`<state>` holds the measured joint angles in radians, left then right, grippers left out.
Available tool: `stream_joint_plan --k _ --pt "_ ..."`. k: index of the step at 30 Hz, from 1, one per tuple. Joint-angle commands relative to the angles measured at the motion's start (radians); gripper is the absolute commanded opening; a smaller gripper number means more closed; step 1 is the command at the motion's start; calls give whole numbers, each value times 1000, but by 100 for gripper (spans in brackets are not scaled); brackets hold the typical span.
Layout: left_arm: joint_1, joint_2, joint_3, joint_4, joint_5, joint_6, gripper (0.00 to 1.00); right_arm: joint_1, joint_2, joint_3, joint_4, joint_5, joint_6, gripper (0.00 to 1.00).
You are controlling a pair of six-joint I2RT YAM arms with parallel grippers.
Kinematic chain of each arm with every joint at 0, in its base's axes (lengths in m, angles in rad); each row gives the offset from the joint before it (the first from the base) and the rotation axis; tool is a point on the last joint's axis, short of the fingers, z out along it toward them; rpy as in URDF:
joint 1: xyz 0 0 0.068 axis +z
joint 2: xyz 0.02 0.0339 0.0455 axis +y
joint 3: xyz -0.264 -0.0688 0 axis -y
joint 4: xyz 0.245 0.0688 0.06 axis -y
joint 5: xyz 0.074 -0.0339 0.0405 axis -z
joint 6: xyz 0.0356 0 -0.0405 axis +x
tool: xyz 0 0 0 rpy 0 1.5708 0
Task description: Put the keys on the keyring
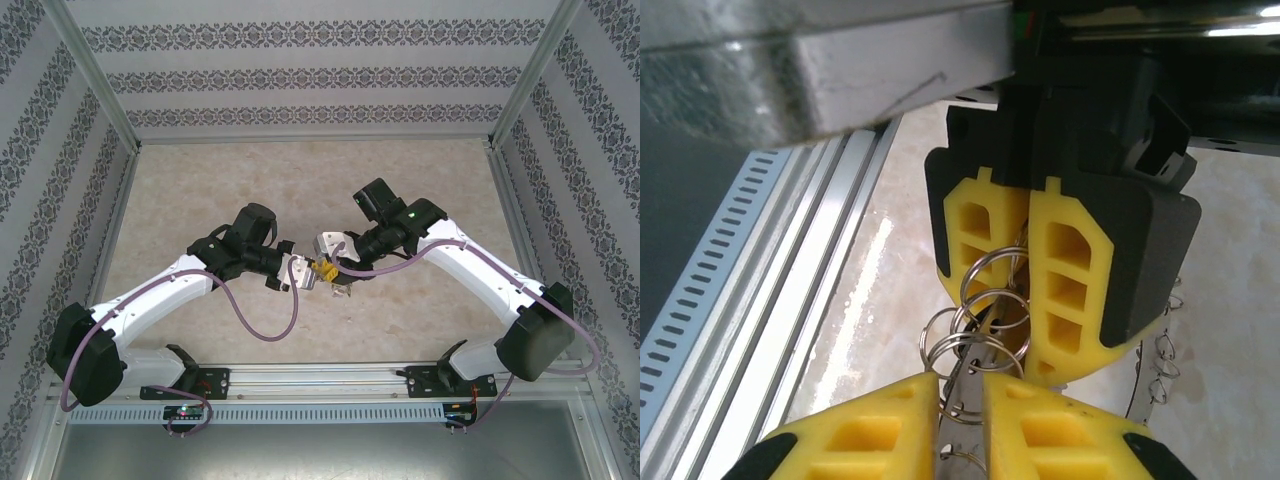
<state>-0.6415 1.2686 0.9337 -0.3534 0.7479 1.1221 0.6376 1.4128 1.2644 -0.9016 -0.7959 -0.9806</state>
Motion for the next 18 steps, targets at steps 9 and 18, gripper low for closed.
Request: stream_joint_plan --k 9,18 --pt "-6 -37 26 7 87 37 0 -7 7 20 35 -9 -48 20" --pt "-6 -44 1 67 97 0 0 12 17 3 34 -39 -113 25"
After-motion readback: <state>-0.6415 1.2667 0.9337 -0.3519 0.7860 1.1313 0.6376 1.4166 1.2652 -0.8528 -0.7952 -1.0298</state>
